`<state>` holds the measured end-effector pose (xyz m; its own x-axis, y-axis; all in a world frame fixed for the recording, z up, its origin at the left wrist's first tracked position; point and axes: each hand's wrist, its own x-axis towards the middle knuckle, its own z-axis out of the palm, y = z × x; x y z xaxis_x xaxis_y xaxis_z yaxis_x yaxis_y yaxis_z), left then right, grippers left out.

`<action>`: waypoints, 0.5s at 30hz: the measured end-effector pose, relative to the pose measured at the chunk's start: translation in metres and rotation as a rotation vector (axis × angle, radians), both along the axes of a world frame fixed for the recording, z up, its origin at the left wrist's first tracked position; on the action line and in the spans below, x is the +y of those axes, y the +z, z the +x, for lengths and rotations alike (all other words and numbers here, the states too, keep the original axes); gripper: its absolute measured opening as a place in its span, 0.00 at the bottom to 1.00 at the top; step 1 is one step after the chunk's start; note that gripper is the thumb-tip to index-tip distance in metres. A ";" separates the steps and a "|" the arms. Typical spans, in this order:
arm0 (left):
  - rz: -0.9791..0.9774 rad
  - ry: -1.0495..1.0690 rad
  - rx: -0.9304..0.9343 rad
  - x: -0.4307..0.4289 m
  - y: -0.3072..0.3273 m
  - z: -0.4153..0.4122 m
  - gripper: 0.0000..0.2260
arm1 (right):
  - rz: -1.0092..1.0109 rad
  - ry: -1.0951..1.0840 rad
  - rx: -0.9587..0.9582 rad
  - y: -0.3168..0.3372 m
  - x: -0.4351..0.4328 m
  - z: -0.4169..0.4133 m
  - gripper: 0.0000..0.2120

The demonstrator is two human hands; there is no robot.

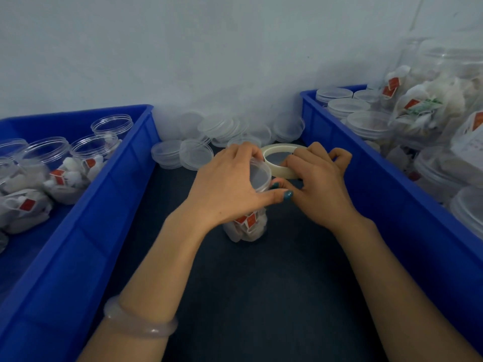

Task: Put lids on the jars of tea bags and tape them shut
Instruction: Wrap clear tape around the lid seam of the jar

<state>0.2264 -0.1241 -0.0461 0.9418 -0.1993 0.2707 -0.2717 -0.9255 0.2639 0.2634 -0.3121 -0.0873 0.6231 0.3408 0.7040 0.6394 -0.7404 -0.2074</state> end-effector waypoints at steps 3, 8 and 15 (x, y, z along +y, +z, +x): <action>-0.089 -0.035 -0.038 0.002 -0.003 0.001 0.31 | -0.042 0.011 0.004 0.002 -0.003 0.000 0.19; -0.154 -0.075 -0.016 0.009 0.000 0.002 0.28 | -0.054 0.021 -0.006 0.005 -0.002 -0.003 0.18; -0.221 -0.067 -0.049 0.010 0.000 0.001 0.23 | -0.038 -0.155 -0.057 0.002 0.012 -0.009 0.11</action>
<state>0.2270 -0.1143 -0.0463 0.9130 -0.1917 0.3601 -0.3482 -0.8262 0.4429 0.2539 -0.2999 -0.0857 0.6300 0.2703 0.7281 0.5266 -0.8377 -0.1446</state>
